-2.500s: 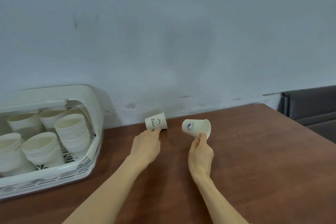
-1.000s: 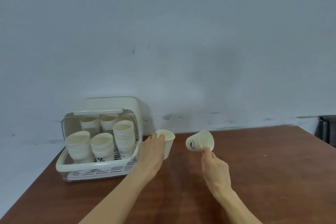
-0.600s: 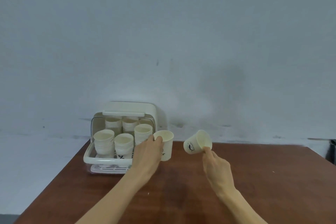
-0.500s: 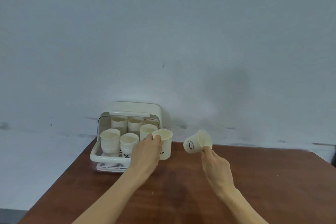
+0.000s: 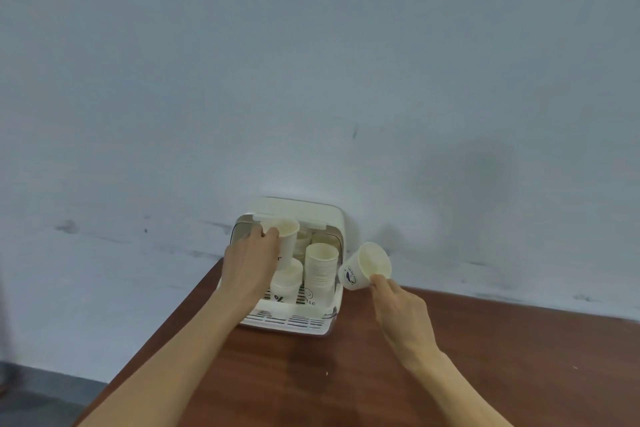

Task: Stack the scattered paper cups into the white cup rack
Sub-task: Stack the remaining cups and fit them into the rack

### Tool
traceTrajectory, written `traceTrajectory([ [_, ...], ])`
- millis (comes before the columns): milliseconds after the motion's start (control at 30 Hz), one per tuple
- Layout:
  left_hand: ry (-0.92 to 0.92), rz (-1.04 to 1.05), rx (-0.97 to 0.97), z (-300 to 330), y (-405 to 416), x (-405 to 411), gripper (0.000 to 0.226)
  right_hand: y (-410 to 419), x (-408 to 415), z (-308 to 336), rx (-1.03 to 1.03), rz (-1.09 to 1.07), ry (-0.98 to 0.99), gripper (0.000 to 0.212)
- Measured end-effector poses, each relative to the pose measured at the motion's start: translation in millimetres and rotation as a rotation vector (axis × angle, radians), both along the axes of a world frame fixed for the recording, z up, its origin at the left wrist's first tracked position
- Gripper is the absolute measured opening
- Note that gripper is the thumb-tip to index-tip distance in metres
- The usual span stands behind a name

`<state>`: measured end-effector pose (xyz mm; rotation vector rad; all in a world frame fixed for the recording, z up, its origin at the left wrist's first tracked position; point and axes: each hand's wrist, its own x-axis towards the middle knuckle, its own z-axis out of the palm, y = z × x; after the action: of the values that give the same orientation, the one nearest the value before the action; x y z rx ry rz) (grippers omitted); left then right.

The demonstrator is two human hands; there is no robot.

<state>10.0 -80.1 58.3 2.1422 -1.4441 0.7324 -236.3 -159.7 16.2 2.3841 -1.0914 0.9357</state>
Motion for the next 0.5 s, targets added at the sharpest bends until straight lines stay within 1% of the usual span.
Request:
traceTrajectory([
  [33,-0.003,0.022,0.003,-1,0,6,0.01,0,3,0,0.002,-0.002,0.005,0.032],
  [267,0.032,0.146,-0.051,-11,-3,34,0.019,1,22,1,0.002,0.025,0.018,0.034],
  [500,0.112,0.132,-0.011,-27,-15,51,0.016,-1,31,1,-0.046,0.074,0.008,0.033],
])
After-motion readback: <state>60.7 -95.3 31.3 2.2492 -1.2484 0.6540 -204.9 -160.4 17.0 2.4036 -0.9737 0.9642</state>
